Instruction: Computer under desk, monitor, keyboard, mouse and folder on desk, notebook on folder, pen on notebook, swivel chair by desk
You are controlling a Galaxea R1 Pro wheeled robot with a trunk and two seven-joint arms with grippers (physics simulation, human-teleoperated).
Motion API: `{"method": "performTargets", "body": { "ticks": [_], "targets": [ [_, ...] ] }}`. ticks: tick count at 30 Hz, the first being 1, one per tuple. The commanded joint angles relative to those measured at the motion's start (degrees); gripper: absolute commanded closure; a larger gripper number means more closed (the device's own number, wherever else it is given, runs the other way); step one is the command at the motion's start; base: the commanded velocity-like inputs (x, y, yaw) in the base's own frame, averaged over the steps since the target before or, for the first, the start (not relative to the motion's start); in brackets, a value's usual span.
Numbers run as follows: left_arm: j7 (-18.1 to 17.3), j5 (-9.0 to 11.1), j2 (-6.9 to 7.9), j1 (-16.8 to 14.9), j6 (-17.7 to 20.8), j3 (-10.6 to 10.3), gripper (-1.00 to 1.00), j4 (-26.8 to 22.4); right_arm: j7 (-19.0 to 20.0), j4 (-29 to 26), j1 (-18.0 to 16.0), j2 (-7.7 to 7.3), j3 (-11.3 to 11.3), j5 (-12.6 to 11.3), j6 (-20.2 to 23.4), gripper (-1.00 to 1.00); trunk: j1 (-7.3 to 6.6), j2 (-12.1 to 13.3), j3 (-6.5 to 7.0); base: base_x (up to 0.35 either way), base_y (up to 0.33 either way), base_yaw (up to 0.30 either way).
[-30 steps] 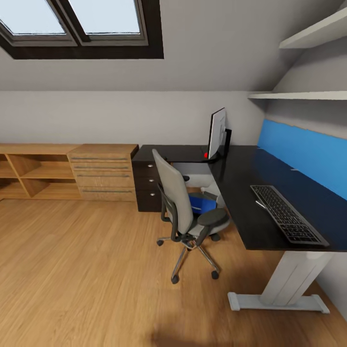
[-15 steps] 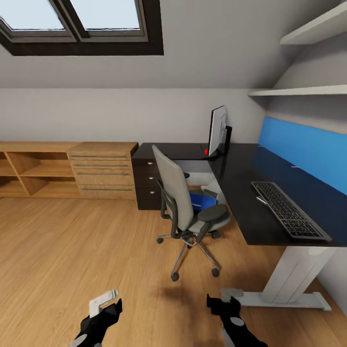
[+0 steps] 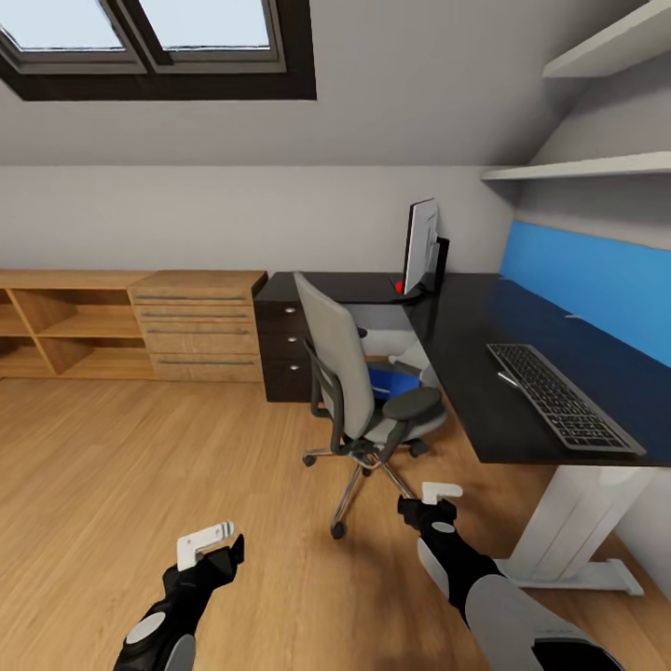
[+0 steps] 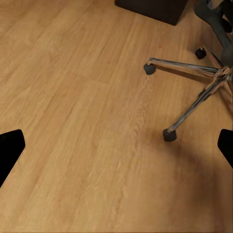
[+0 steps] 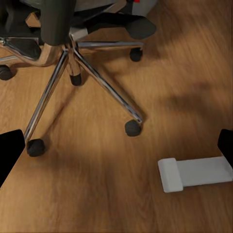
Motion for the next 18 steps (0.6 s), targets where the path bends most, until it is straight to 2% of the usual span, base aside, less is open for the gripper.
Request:
{"method": "performTargets", "body": {
  "ticks": [1, 4, 12, 18],
  "targets": [
    [0.5, 0.7, 0.33, 0.0, 0.1, -0.1, -1.00, -0.5, -0.1, 0.1, -0.1, 0.05, -0.2, 0.2, -0.2, -1.00, 0.22, -0.4, -0.23, 0.000, 0.000, 0.000],
    [0.6, 0.7, 1.30, 0.0, 0.1, -0.2, -1.00, -1.8, -0.2, 0.0, -0.1, 0.15, -0.2, 0.1, -1.1, -1.00, 0.88, -1.6, -0.77, 0.000, 0.000, 0.000],
    [0.6, 0.8, 1.33, 0.0, 0.1, -0.3, -1.00, -1.9, -0.1, -0.1, -0.1, 0.19, -0.2, 0.1, -4.0, -1.00, 2.64, -4.8, -2.20, 0.000, 0.000, 0.000],
    [0.6, 0.8, 1.30, 0.0, 0.3, -0.3, -1.00, -1.9, 0.1, -0.1, -0.1, 0.54, -0.1, 0.1, -4.5, -1.00, 3.96, -7.3, -3.28, 0.000, 0.000, 0.000]
  ]
}}
